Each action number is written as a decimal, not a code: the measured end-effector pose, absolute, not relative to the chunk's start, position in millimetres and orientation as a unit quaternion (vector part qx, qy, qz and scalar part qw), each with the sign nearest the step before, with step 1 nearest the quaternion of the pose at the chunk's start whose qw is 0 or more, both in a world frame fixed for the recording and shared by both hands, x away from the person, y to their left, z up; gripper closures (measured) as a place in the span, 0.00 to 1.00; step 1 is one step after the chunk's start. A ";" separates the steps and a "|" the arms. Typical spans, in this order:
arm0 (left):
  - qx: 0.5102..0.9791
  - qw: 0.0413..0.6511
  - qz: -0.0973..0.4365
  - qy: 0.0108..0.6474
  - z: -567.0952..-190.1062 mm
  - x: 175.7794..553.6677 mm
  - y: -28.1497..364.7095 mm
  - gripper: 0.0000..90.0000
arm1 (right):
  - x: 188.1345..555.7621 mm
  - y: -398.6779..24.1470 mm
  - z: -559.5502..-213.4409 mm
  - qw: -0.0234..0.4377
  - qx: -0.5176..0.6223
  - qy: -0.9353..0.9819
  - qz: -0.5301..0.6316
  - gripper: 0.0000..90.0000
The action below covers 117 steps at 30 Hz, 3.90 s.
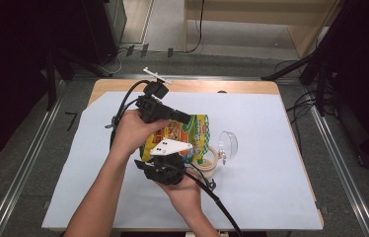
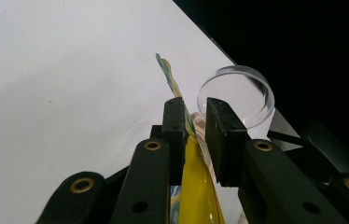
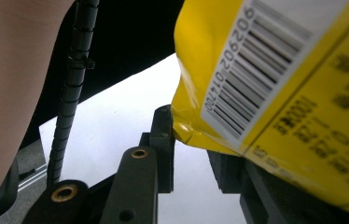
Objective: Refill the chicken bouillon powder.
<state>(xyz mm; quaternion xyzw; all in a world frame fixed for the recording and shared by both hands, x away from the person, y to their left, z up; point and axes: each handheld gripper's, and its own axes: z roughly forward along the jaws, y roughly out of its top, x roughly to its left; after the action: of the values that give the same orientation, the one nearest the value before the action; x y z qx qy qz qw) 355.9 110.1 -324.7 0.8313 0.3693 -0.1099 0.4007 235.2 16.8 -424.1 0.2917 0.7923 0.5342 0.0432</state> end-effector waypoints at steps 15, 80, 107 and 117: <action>0.831 0.402 -0.111 0.369 -324.9 356.1 110.2 0.87 | 234.7 16.2 -423.9 0.044 0.291 0.793 0.534 0.83; 0.833 0.399 -0.119 0.364 -325.6 357.1 105.4 0.87 | 233.6 13.3 -422.7 0.044 0.297 0.793 0.530 0.83; 0.834 0.398 -0.118 0.363 -325.8 356.6 106.6 0.87 | 233.4 13.8 -422.3 0.039 0.297 0.794 0.528 0.83; 0.833 0.395 -0.125 0.366 -325.1 355.8 107.9 0.87 | 232.0 16.5 -421.9 0.035 0.296 0.793 0.532 0.84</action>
<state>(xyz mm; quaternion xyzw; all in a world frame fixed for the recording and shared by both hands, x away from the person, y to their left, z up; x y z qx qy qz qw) 355.8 107.9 -325.1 0.8334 0.3658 -0.1246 0.3951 232.0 16.5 -421.9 0.2960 0.7928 0.5316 0.0355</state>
